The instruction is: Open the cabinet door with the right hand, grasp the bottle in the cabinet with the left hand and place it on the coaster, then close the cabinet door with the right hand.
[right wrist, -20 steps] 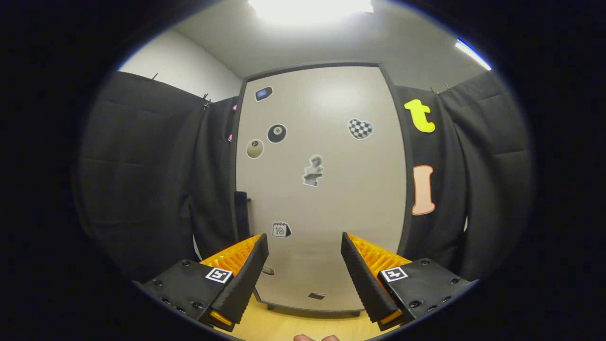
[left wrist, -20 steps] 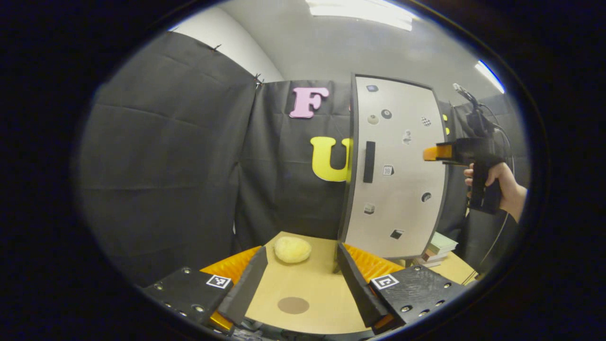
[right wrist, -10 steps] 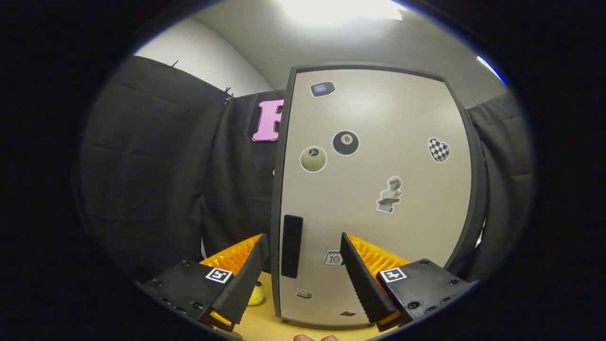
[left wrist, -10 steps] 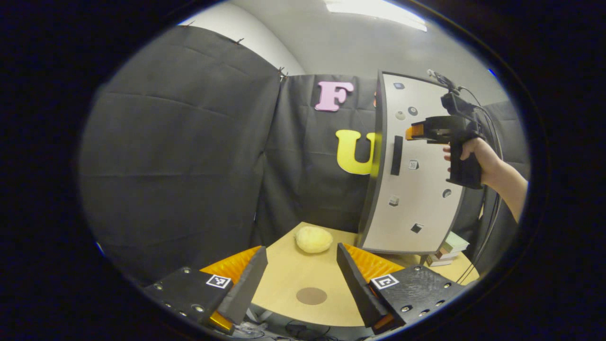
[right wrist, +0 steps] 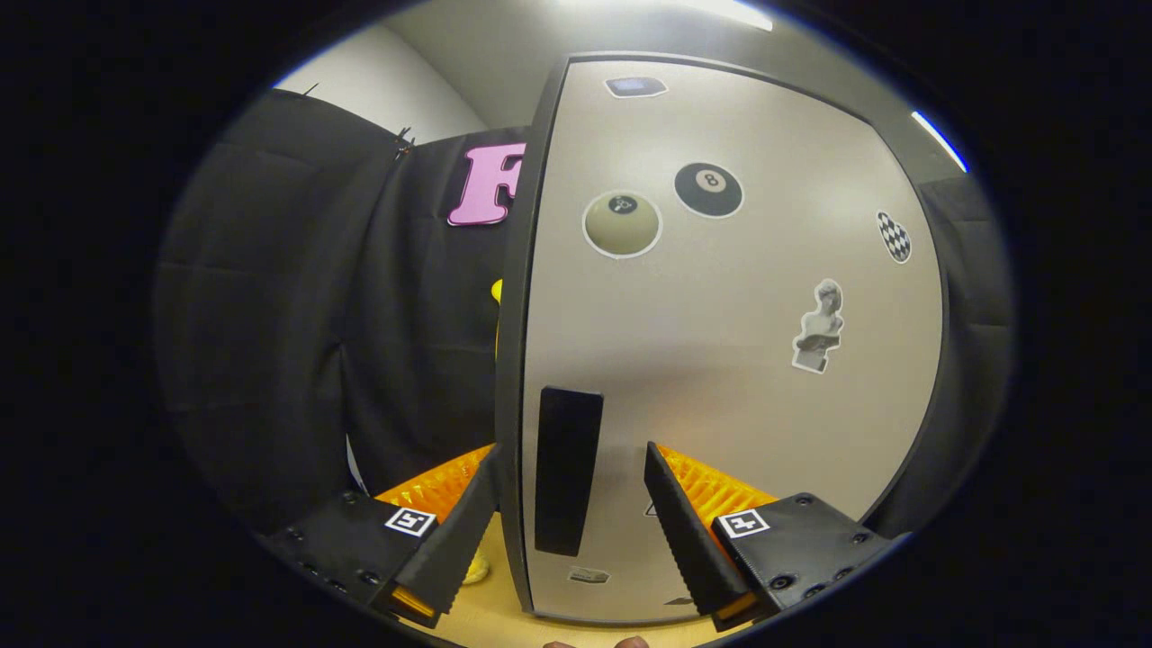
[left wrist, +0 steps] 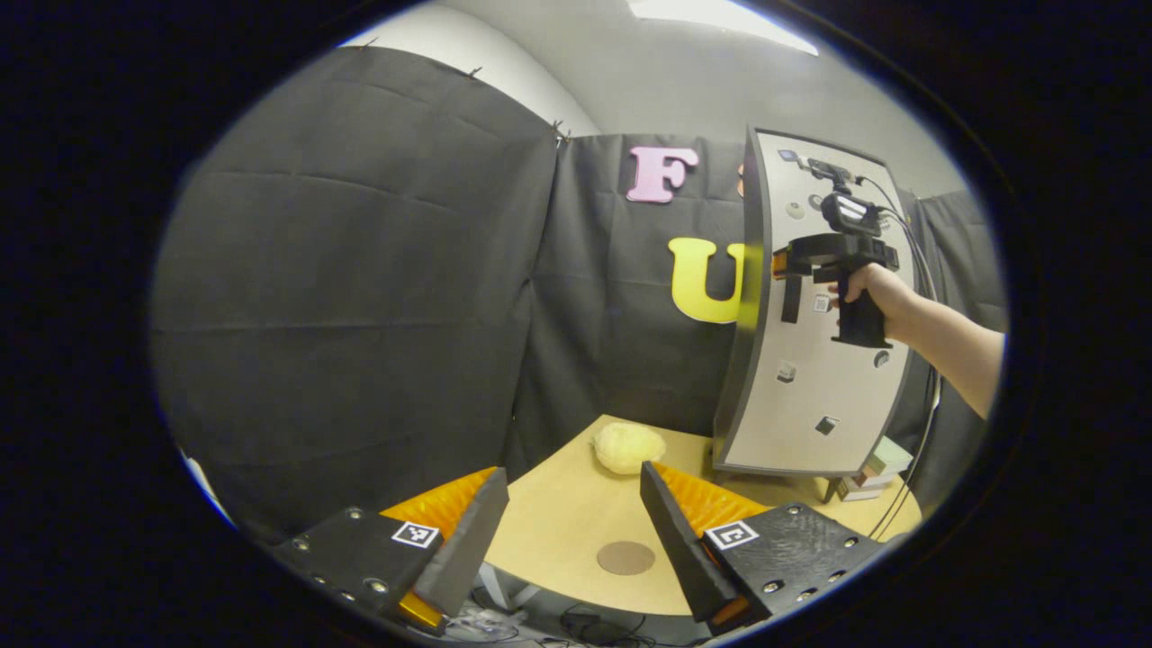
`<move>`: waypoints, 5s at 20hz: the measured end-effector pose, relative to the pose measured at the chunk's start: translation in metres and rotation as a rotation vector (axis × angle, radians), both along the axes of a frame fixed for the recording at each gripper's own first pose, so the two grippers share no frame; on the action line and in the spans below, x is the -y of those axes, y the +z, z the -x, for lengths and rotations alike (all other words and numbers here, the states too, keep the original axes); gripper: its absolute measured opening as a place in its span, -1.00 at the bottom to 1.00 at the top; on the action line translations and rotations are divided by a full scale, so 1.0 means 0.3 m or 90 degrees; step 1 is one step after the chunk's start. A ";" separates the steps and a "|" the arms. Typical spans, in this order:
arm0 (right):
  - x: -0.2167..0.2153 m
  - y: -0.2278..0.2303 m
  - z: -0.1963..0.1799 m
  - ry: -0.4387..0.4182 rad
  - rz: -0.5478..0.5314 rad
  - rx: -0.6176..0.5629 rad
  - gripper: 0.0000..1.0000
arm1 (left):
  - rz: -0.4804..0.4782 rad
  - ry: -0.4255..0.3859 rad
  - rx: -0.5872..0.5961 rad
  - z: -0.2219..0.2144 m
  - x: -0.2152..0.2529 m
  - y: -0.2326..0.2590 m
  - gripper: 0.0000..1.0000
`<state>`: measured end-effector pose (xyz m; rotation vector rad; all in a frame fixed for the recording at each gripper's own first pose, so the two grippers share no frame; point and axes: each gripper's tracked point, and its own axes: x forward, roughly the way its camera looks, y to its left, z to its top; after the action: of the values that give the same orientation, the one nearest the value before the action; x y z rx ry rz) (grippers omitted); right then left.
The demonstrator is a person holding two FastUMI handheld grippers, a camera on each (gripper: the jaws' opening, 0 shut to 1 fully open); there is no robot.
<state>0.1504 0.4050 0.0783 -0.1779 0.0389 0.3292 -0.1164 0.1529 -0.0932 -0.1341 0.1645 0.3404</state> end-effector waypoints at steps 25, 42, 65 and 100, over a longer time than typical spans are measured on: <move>-0.002 -0.034 0.124 0.101 -0.020 -0.057 -0.81 | 0.065 -0.039 -0.004 0.002 0.039 -0.047 0.77; 0.234 -0.018 0.314 0.190 -0.016 -0.072 -0.80 | 0.040 -0.109 -0.002 0.129 0.496 0.069 0.87; 0.490 -0.002 0.313 0.089 -0.043 -0.060 -0.89 | -0.020 -0.231 -0.027 0.136 1.001 0.121 0.77; 0.891 0.034 0.124 -0.280 -0.142 -0.034 0.80 | 0.011 -0.493 0.100 -0.695 0.950 0.438 0.79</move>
<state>0.1132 0.1377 0.0886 0.0620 0.0922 -0.1023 0.0921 -0.1322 0.0383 -0.1043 0.0545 -0.4427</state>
